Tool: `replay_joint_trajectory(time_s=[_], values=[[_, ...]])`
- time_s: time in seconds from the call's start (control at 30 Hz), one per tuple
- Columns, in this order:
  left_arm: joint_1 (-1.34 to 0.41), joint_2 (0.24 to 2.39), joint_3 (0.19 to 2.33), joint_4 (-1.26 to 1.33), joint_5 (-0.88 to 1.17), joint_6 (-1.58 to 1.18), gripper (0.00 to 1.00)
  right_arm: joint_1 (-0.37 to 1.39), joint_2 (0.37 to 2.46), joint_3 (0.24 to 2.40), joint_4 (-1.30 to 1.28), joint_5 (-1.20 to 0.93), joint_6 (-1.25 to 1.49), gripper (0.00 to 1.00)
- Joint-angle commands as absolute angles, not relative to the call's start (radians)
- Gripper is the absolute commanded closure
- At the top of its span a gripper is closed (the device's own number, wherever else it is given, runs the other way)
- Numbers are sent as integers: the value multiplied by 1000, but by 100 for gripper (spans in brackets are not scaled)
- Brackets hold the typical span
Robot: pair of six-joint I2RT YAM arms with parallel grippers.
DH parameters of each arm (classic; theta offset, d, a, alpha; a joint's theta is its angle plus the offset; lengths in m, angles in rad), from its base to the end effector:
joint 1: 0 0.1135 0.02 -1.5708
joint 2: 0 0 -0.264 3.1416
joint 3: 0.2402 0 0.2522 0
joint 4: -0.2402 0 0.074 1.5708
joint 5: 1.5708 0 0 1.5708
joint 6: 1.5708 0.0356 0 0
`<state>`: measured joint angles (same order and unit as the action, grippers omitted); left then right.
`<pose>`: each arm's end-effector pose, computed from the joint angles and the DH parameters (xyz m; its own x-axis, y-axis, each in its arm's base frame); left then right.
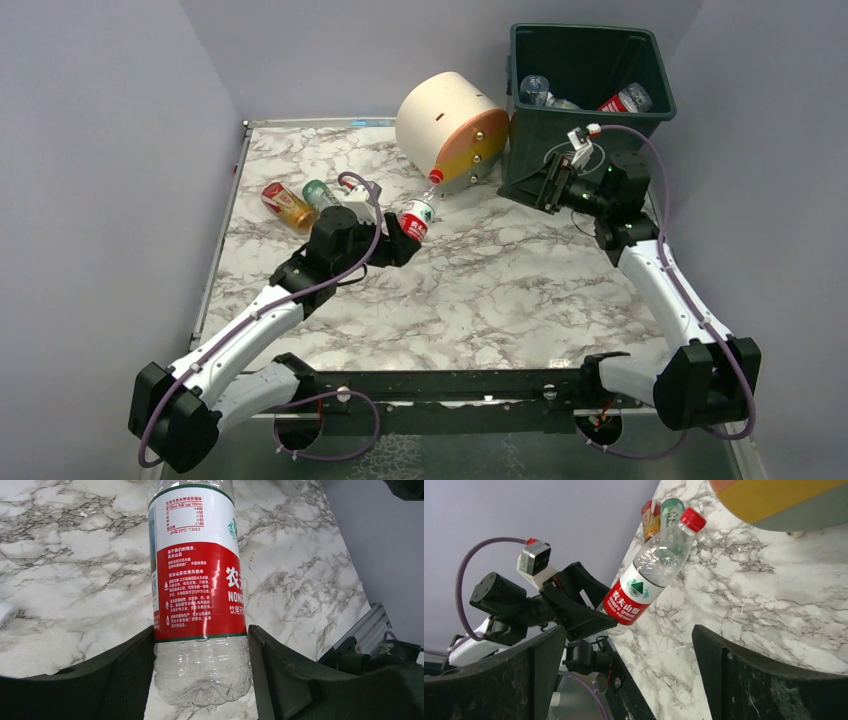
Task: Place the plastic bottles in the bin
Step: Pick up the plastic bottle at the center of the board, then place the plastic bottle in the trash bin.
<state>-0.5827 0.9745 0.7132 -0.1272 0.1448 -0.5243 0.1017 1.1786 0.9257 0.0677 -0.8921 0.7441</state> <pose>0.1850 -0.1281 0.2852 -0.6022 -0.1964 -0.7738 0.4096 0.7560 -0.5106 0.2618 0.0546 0.3365 -0.6935 0.3567 -0.6260 -0.4828 0.4150 0.7712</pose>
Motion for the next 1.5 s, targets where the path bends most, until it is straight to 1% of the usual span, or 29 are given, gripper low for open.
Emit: replay_joint_trajectory(time_s=[0.0, 0.17, 0.43, 0.83, 1.07, 1.23, 1.3, 1.47], values=[[-594, 998, 761, -66, 227, -544, 40, 153, 1216, 894, 136, -887, 755, 0], [-608, 1006, 760, -24, 283, -576, 40, 200, 1257, 884, 181, -864, 767, 0], [-632, 982, 768, -3, 338, -604, 40, 228, 1293, 867, 218, -832, 787, 1], [-665, 972, 688, 189, 463, -683, 39, 252, 1319, 849, 250, -808, 831, 0], [-691, 984, 657, 241, 469, -698, 39, 264, 1332, 822, 365, -840, 919, 0], [-706, 991, 643, 273, 460, -704, 39, 284, 1342, 823, 382, -841, 931, 0], [-711, 1000, 644, 273, 458, -698, 39, 288, 1340, 821, 381, -841, 931, 4], [-718, 1009, 641, 271, 438, -685, 39, 293, 1331, 822, 378, -841, 928, 18]])
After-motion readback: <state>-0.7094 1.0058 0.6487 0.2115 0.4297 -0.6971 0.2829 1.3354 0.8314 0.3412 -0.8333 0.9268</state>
